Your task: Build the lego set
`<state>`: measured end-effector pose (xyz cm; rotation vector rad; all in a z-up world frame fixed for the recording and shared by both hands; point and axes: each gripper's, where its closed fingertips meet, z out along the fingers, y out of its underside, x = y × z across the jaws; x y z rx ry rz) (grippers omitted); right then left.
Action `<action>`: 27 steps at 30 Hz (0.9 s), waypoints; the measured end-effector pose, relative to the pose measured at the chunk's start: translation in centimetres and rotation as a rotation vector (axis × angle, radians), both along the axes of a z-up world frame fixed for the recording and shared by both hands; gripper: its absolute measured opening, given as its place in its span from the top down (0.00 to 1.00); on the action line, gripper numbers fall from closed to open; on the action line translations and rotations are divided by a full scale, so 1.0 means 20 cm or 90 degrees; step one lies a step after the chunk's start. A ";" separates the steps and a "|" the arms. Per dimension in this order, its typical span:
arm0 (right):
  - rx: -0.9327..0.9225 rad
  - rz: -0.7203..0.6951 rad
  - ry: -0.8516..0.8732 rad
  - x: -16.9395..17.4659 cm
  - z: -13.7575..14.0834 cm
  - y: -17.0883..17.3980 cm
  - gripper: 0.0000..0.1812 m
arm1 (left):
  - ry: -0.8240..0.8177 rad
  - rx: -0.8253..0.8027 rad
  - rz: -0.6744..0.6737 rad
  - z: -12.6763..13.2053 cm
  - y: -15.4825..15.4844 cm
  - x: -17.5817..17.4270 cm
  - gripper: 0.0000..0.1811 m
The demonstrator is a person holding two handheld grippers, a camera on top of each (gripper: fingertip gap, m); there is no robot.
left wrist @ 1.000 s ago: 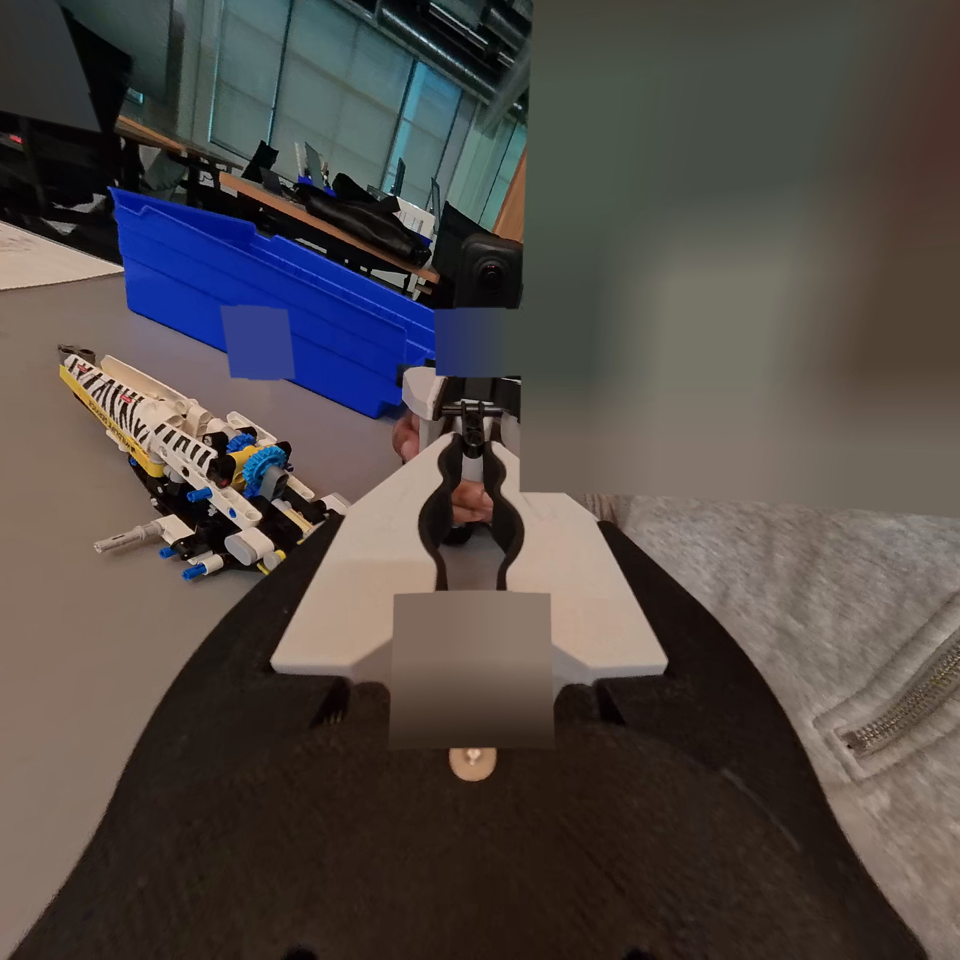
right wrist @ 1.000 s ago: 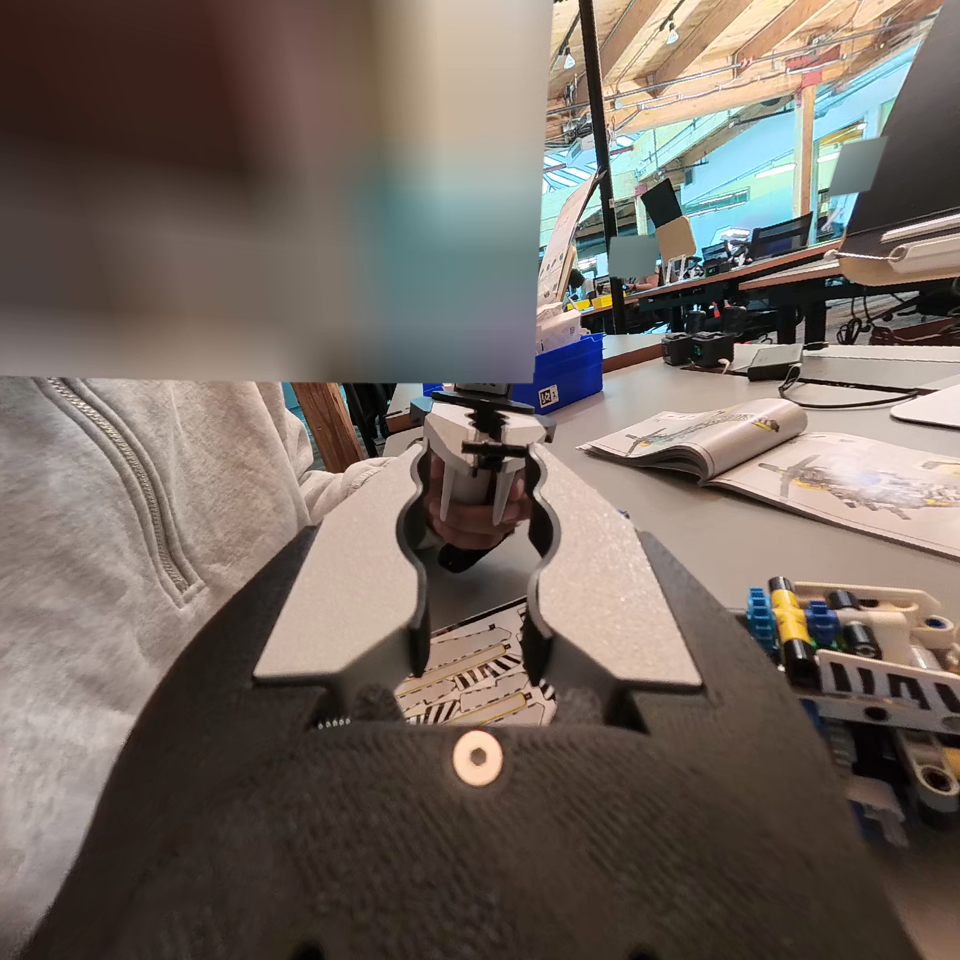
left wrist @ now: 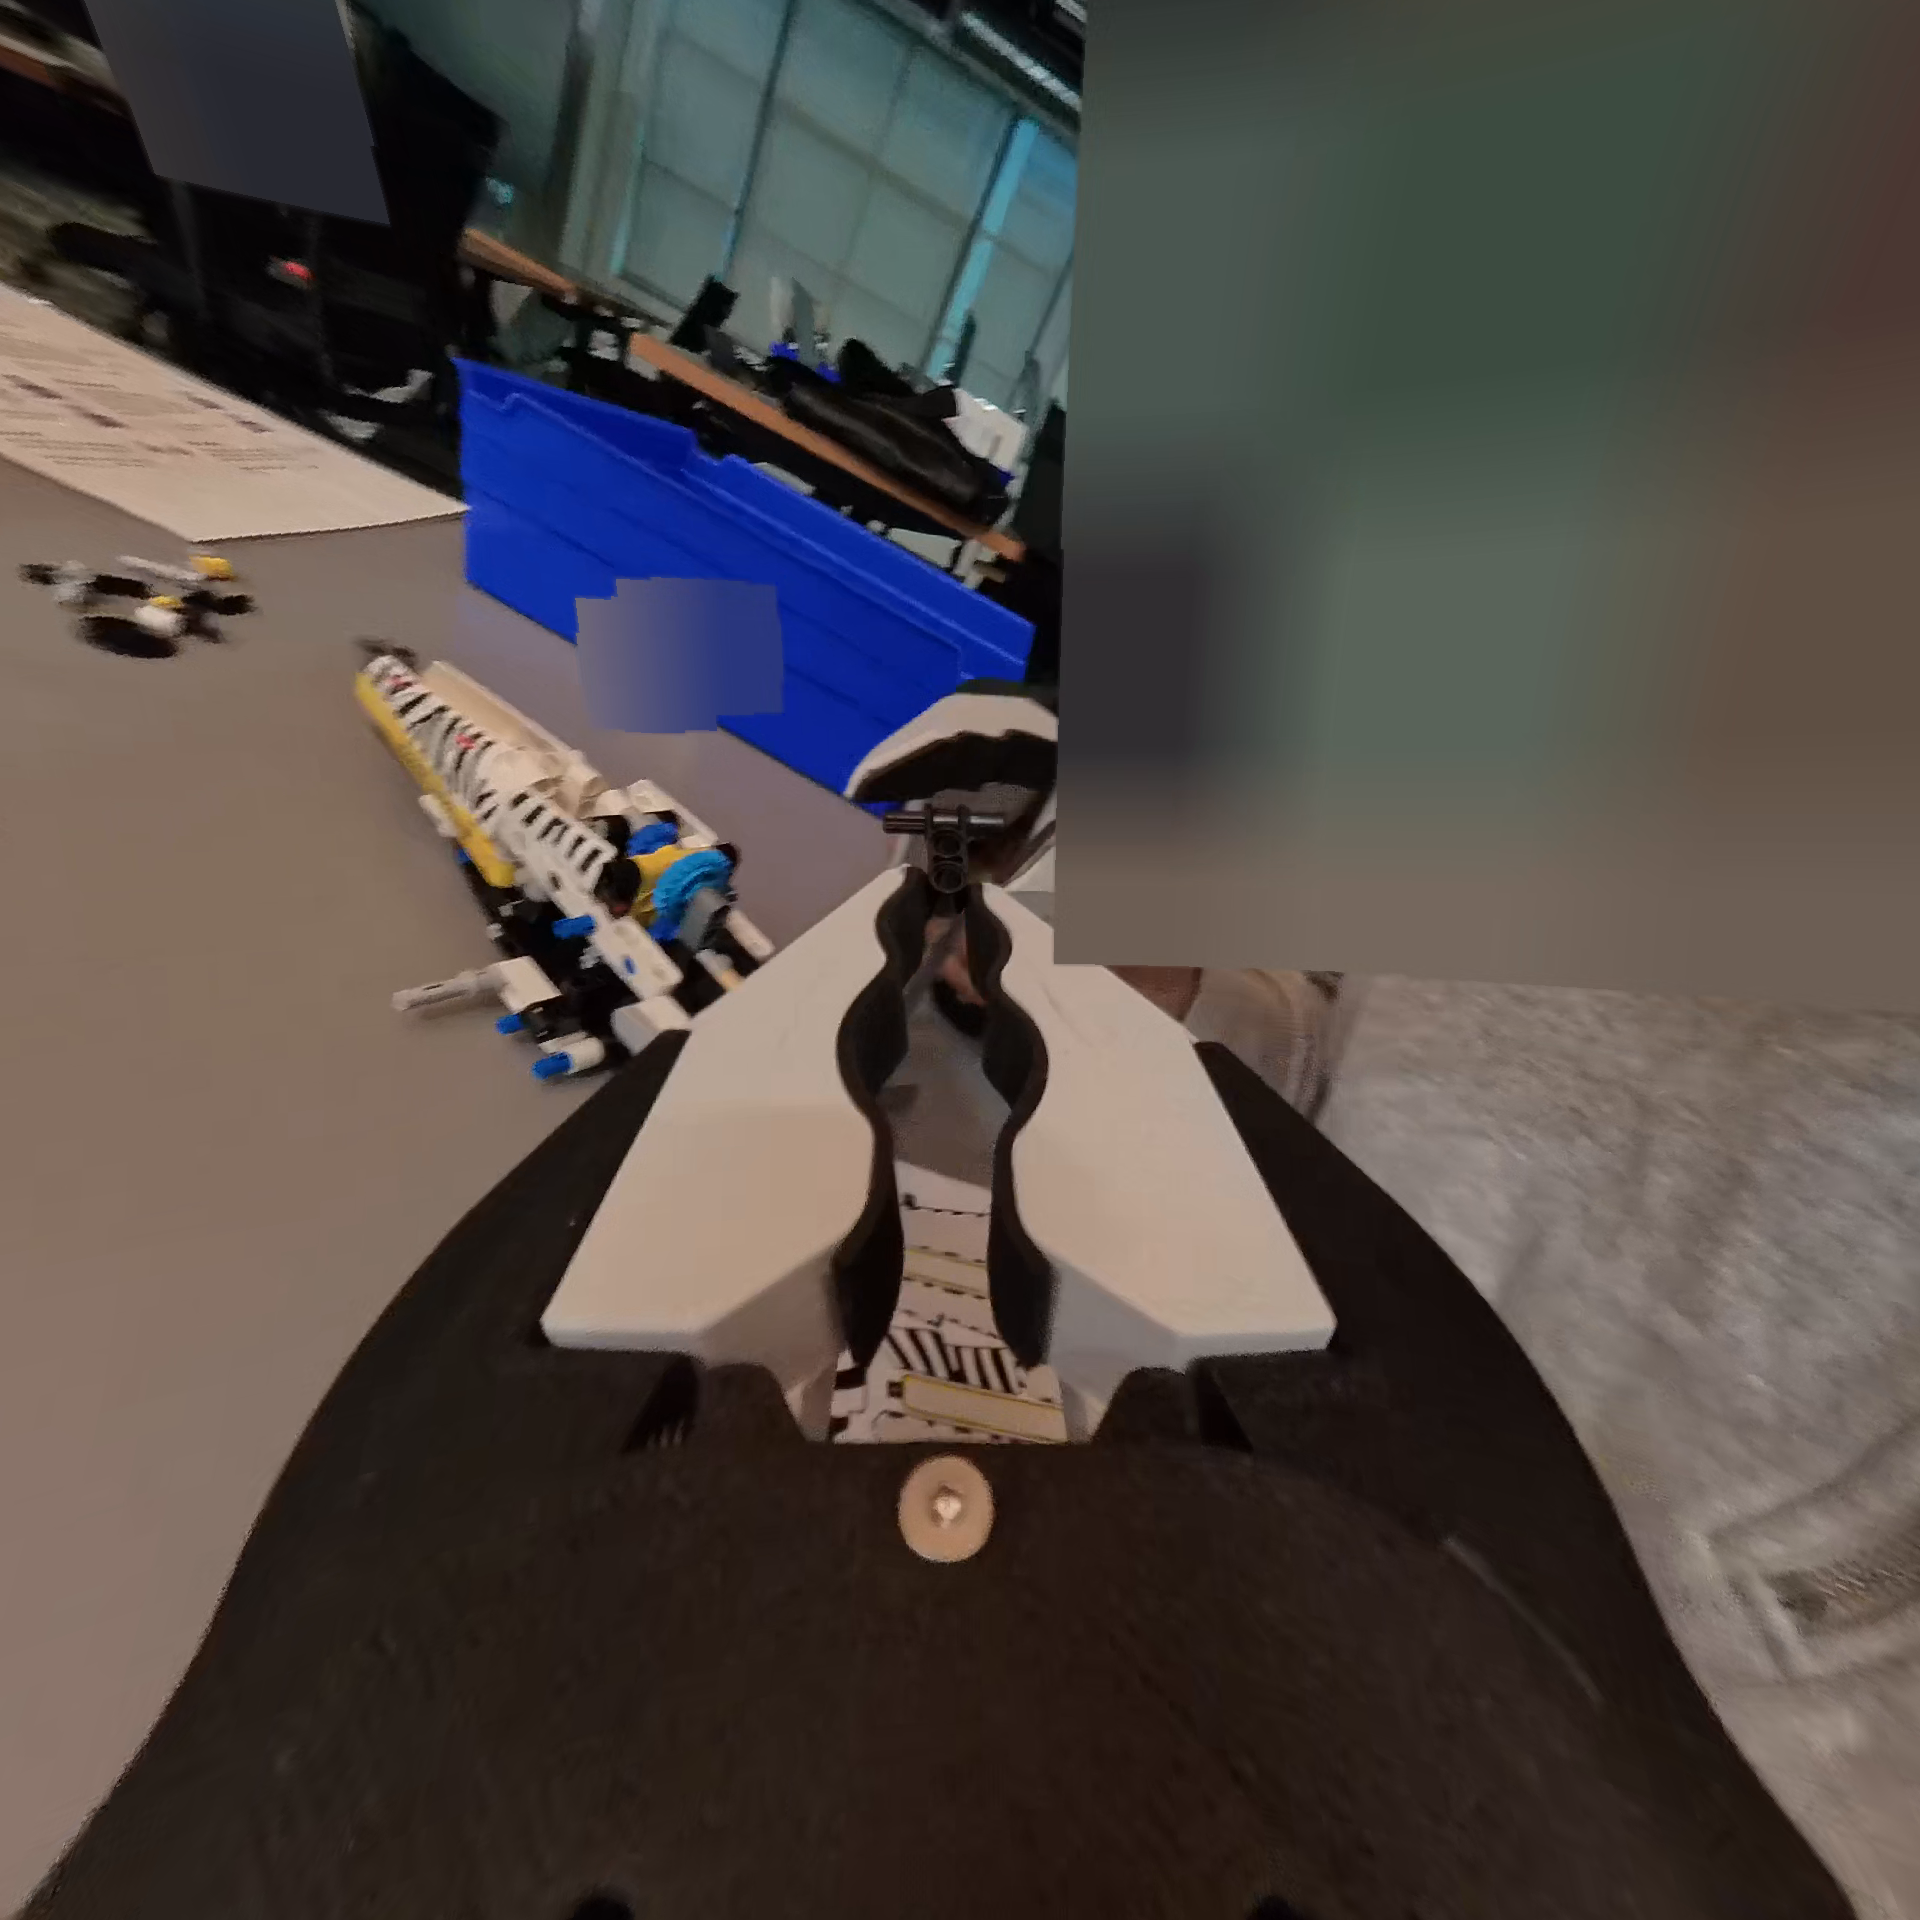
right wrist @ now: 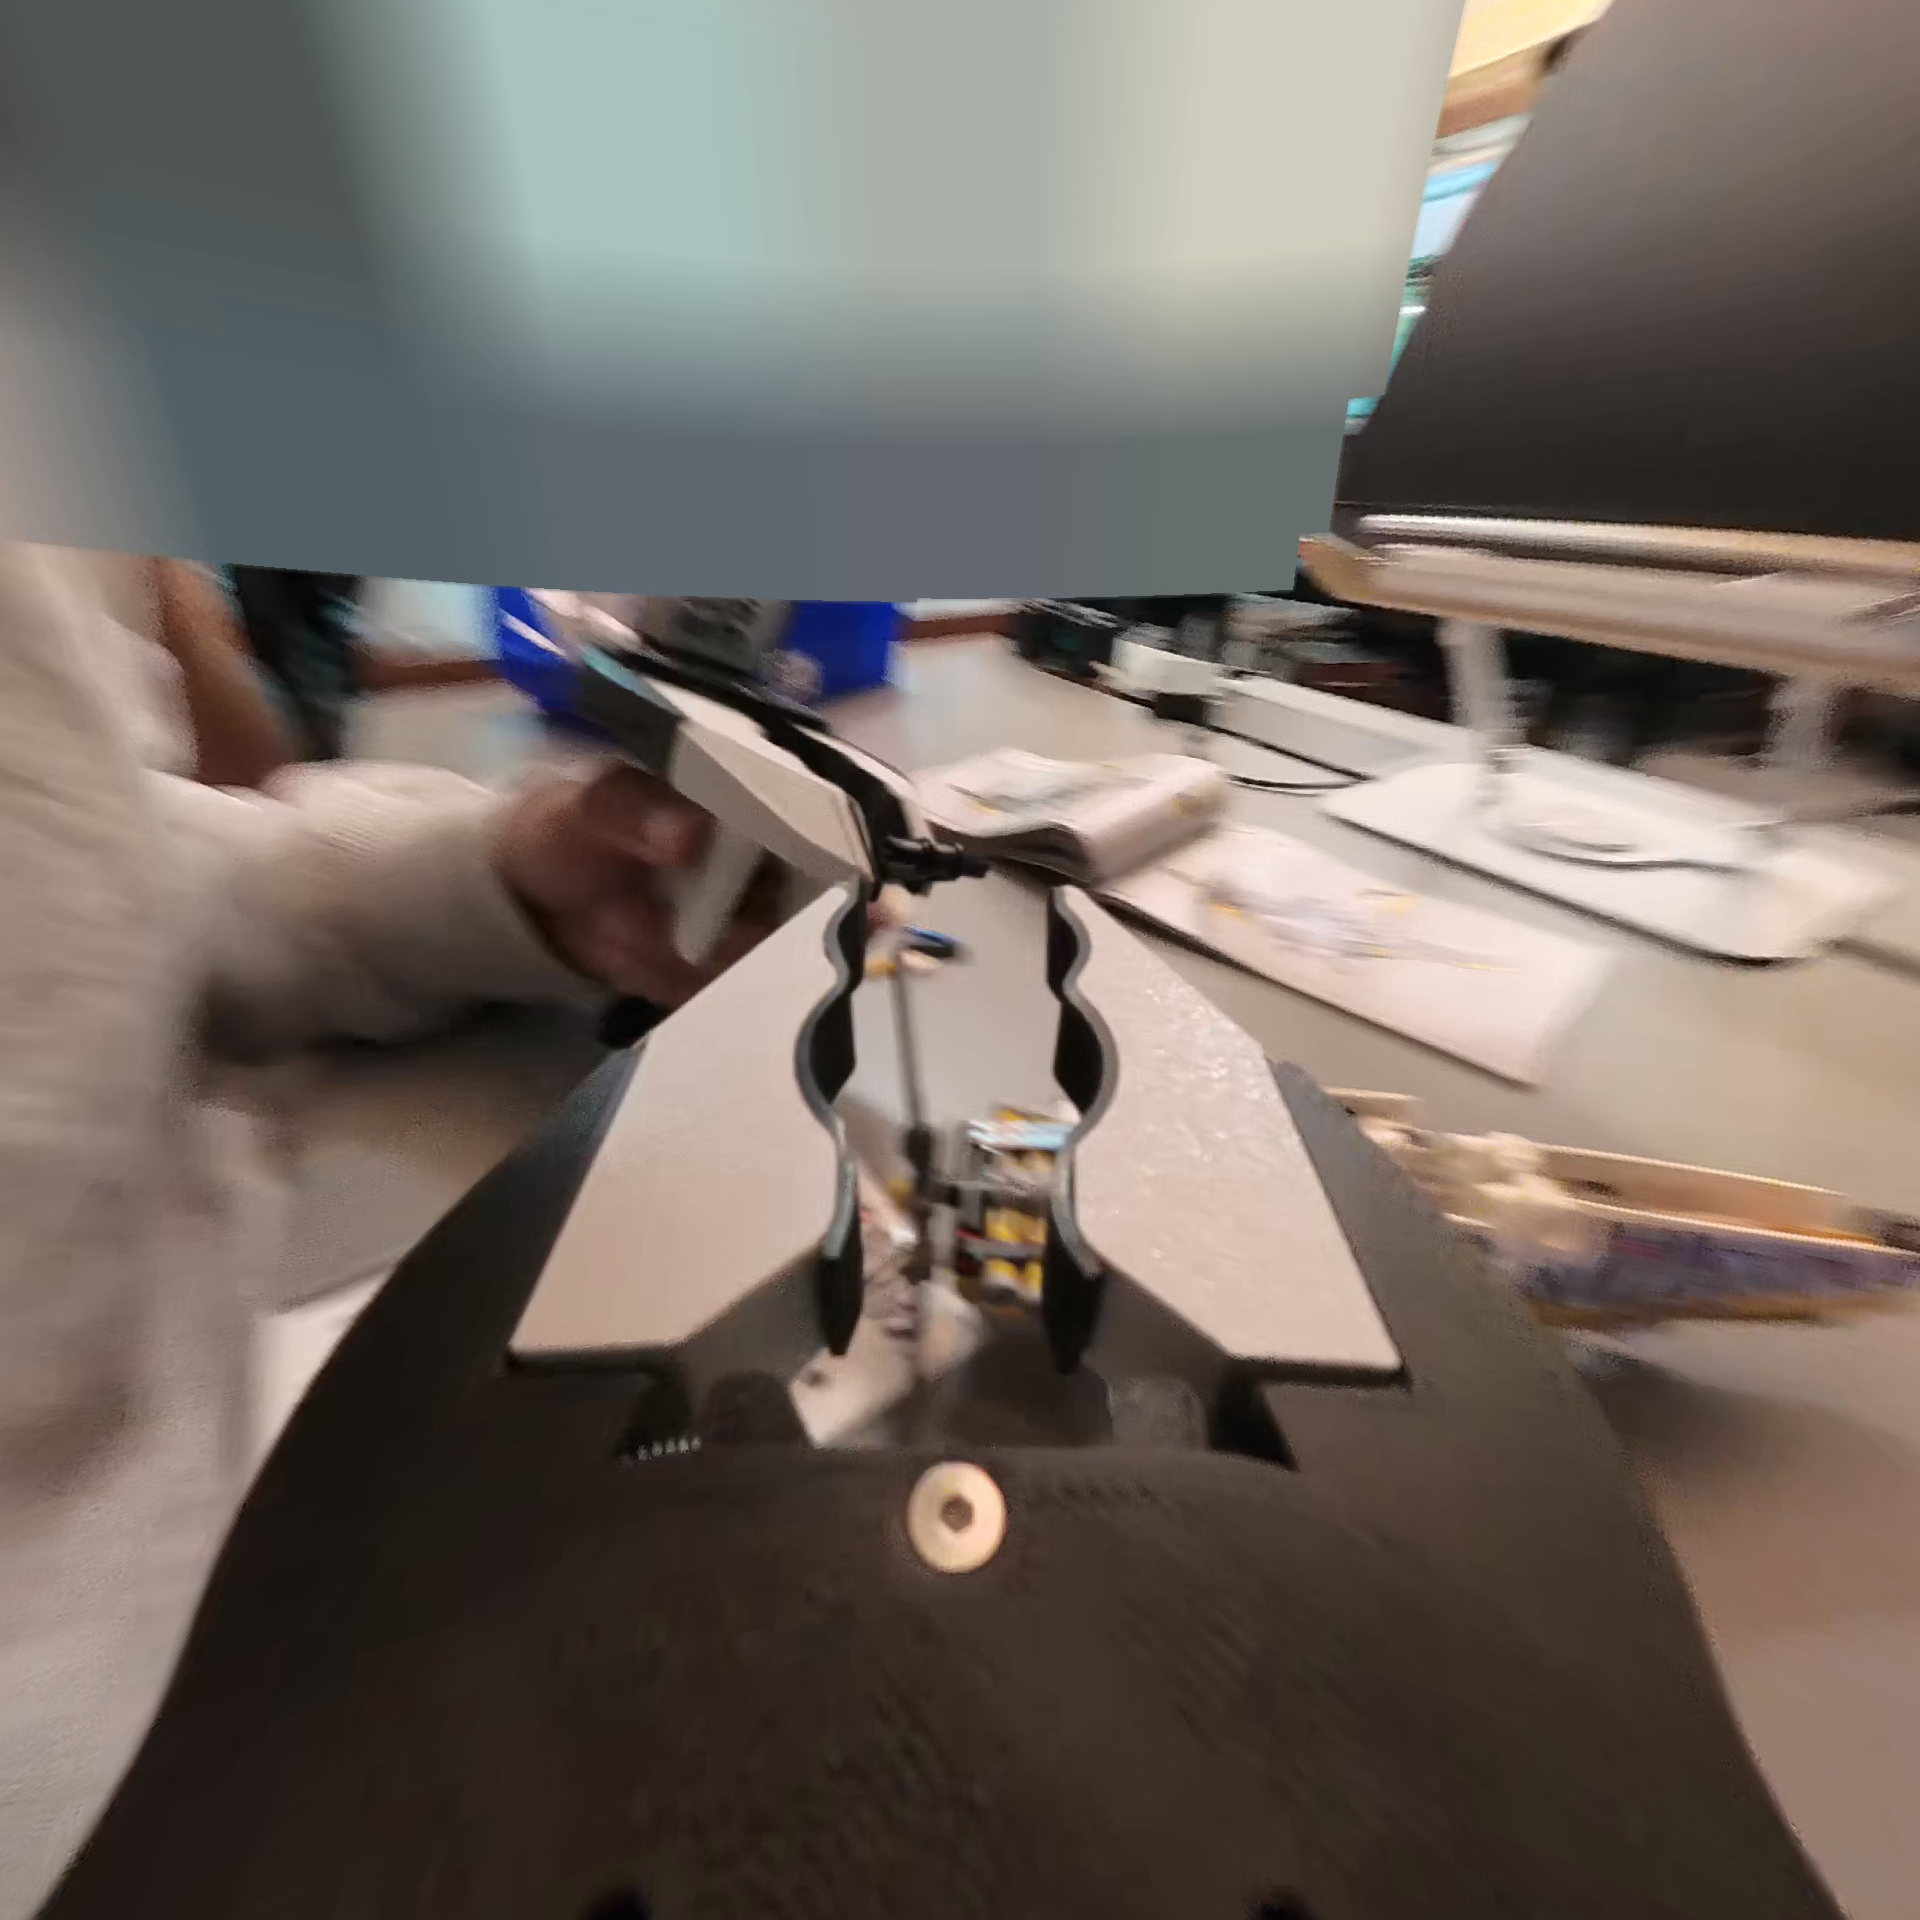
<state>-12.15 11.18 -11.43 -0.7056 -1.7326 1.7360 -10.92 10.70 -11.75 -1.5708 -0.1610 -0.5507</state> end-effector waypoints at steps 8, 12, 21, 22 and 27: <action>0.071 -0.067 0.074 0.02 0.03 0.02 0.92 | 0.068 -0.027 0.064 -0.04 0.01 -0.05 0.97; 0.082 -0.096 0.090 0.02 0.04 0.03 0.94 | 0.131 -0.027 0.107 -0.03 0.01 -0.07 0.98; -0.041 -0.126 0.067 0.01 0.11 0.05 0.94 | 0.406 -0.018 0.242 0.01 -0.01 -0.10 0.97; -0.053 -0.121 0.055 0.01 0.10 0.04 0.94 | 0.428 -0.014 0.251 0.02 -0.01 -0.09 0.97; -0.074 -0.086 0.017 0.00 0.07 -0.01 0.91 | 0.479 0.002 0.264 0.04 -0.01 -0.07 0.97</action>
